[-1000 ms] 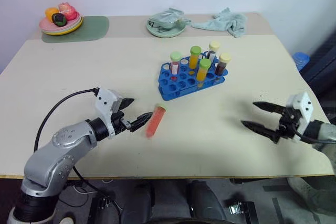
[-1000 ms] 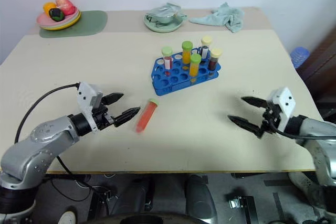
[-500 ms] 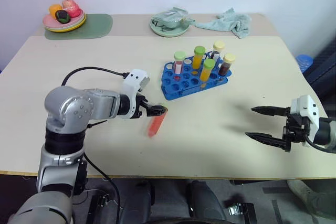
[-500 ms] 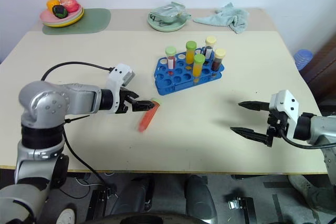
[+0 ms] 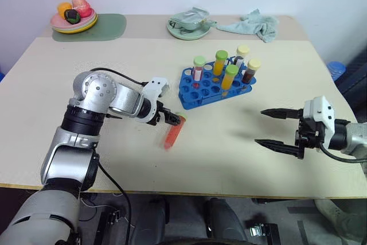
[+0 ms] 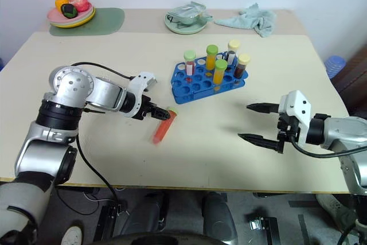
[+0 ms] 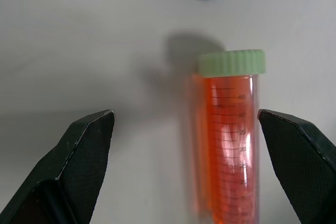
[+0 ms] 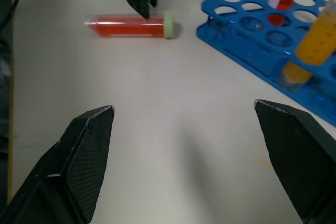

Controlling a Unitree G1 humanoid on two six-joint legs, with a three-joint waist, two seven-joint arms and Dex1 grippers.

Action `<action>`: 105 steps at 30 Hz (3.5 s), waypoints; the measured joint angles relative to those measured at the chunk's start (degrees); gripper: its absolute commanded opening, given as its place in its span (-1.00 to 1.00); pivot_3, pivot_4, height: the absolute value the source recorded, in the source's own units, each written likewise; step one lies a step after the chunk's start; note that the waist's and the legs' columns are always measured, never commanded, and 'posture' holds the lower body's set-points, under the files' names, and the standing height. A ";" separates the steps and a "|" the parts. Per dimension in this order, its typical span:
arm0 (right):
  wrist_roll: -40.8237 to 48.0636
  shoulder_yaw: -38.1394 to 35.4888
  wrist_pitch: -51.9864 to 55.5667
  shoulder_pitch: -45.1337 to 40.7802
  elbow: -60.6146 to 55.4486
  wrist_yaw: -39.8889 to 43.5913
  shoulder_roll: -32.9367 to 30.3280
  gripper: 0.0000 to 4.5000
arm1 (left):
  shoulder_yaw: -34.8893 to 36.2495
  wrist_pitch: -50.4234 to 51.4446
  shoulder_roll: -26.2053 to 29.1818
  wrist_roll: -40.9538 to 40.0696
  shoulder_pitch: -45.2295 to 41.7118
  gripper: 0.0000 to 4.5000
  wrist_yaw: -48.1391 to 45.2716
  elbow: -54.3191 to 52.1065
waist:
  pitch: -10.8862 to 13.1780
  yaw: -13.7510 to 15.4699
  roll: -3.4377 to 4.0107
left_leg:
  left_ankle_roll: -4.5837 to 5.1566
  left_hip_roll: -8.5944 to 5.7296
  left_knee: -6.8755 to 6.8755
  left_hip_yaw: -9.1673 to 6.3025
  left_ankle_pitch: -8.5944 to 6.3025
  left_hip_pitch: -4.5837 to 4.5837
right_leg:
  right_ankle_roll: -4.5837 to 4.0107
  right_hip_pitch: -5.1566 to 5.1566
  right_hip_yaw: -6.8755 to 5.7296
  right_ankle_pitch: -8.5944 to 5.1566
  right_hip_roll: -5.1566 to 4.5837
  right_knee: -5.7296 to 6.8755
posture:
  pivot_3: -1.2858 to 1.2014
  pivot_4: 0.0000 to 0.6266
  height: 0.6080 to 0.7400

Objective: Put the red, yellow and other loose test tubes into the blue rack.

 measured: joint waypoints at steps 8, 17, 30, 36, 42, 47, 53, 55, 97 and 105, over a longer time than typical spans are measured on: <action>0.86 -0.28 1.44 3.14 -5.93 -3.24 1.04 0.98 | -4.08 0.00 -0.02 1.46 -3.69 0.88 -1.69 5.03 | 0.00 -0.09 0.00 | 0.00 -0.02 0.02 0.07 0.00 -0.01 | 0.00 -0.01 0.00 0.00 0.00 0.01 | 0.03 -0.52 1.00; 1.24 -0.21 2.00 3.54 -7.58 -5.74 2.56 1.00 | -5.99 0.01 0.08 6.10 -4.17 0.18 -5.74 4.97 | -0.01 -0.22 0.01 | 0.00 -0.02 0.03 0.09 0.00 -0.01 | 0.00 -0.01 0.01 0.00 0.02 0.02 | 0.03 -0.52 1.00; 0.40 3.81 0.25 0.54 -6.03 -5.56 5.04 1.00 | -3.34 0.01 -0.84 8.25 -2.49 -0.61 -4.84 4.18 | -0.03 -0.38 0.04 | 0.00 0.00 0.07 0.07 0.00 0.09 | 0.00 0.03 0.03 0.00 0.02 0.11 | 0.03 -0.52 1.00; 0.06 4.93 -0.12 -0.94 -3.81 -4.54 5.23 1.00 | 4.46 0.03 -3.01 8.35 0.91 -0.61 1.21 2.15 | -0.03 -0.46 0.05 | 0.01 0.03 0.11 0.07 0.00 0.12 | 0.00 -0.01 0.07 0.01 0.01 0.21 | 0.03 -0.52 1.00; 0.27 5.22 -0.66 -2.53 -2.07 -3.68 5.23 1.00 | 13.47 -0.08 -6.30 12.47 5.19 -0.61 4.21 -10.03 | -0.01 0.05 0.00 | -0.32 -0.01 0.31 0.06 0.19 -0.38 | 0.02 -0.41 0.06 0.01 -0.06 0.33 | 0.03 -0.52 1.00; 2.38 3.09 1.52 -2.79 -1.54 -4.94 5.36 1.00 | 11.85 -18.76 -0.27 16.89 14.59 -0.61 -12.64 -30.09 | -0.02 -0.11 0.01 | -0.69 0.03 0.26 0.18 0.40 -0.78 | -0.01 -1.01 0.14 0.03 -0.04 0.50 | 0.03 -0.52 1.00; 4.44 -1.34 6.80 -3.83 -1.72 -13.78 6.99 1.00 | 11.77 -38.13 -2.91 26.01 18.78 -0.61 -19.80 -35.22 | -0.03 0.22 0.02 | -0.36 -0.03 0.34 0.23 0.22 -0.75 | -0.01 -0.81 0.09 0.03 -0.05 0.45 | 0.03 -0.52 1.00; 4.30 -1.79 8.98 -3.69 -2.49 -17.88 7.13 1.00 | 10.70 -46.64 -7.72 29.53 19.50 -0.61 -22.08 -32.23 | -0.01 0.59 -0.01 | -0.36 -0.07 0.35 0.22 0.22 -0.79 | -0.01 -0.83 0.07 0.03 -0.05 0.42 | 0.03 -0.52 1.00; 11.61 -16.60 18.97 10.30 -17.67 -26.00 5.26 1.00 | 1.01 -118.54 -32.35 66.83 10.46 -0.61 -31.09 27.91 | -0.08 1.27 0.02 | 0.01 -0.10 0.45 0.25 0.02 -0.73 | 0.06 -0.74 0.07 0.05 0.03 0.44 | 0.03 -0.52 1.00; 11.87 -16.60 19.30 9.84 -17.66 -26.08 4.81 1.00 | 0.93 -114.43 -32.05 66.68 14.98 -0.61 -32.78 19.79 | -0.09 1.29 0.01 | 0.02 -0.09 0.47 0.25 0.02 -0.72 | 0.06 -0.72 0.07 0.05 0.03 0.44 | 0.03 -0.52 1.00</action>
